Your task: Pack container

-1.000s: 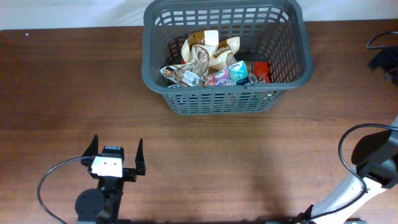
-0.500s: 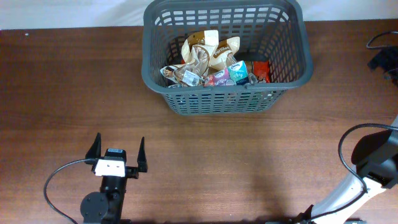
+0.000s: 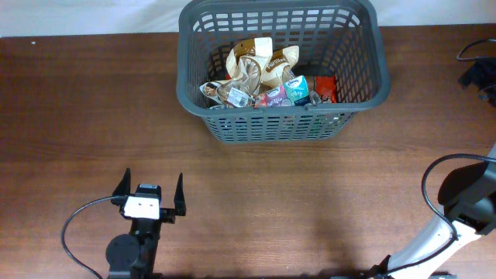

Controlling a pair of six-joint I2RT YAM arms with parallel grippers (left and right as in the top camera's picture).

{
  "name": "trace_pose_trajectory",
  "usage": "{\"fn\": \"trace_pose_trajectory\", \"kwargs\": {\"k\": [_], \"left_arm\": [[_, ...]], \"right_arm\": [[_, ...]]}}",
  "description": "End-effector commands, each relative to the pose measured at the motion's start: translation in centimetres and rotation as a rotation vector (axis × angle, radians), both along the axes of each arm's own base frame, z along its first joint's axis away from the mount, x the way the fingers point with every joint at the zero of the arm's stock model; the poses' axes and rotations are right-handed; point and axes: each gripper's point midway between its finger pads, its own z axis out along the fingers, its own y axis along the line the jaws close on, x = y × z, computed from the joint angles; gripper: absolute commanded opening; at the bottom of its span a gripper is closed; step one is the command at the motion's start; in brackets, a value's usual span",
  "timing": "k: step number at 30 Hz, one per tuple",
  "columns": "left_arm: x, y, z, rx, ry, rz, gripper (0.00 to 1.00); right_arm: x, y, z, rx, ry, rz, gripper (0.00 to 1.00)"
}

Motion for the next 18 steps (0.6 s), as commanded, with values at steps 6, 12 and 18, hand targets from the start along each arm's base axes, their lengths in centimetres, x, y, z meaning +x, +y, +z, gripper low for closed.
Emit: {"fn": "trace_pose_trajectory", "kwargs": {"k": [6,12,18], "left_arm": [[0.05,0.42,-1.08,0.021,0.02,0.017,0.99],[0.05,0.42,-1.1,0.021,0.021,0.017,0.99],[0.05,0.42,-1.01,0.021,0.017,0.017,0.99]], "right_arm": [[-0.4,-0.28,0.39,-0.015,-0.002,-0.02,0.99],[-0.4,-0.28,0.39,-0.015,-0.002,-0.02,0.99],[-0.4,-0.28,0.39,-0.015,-0.002,-0.02,0.99]]}}
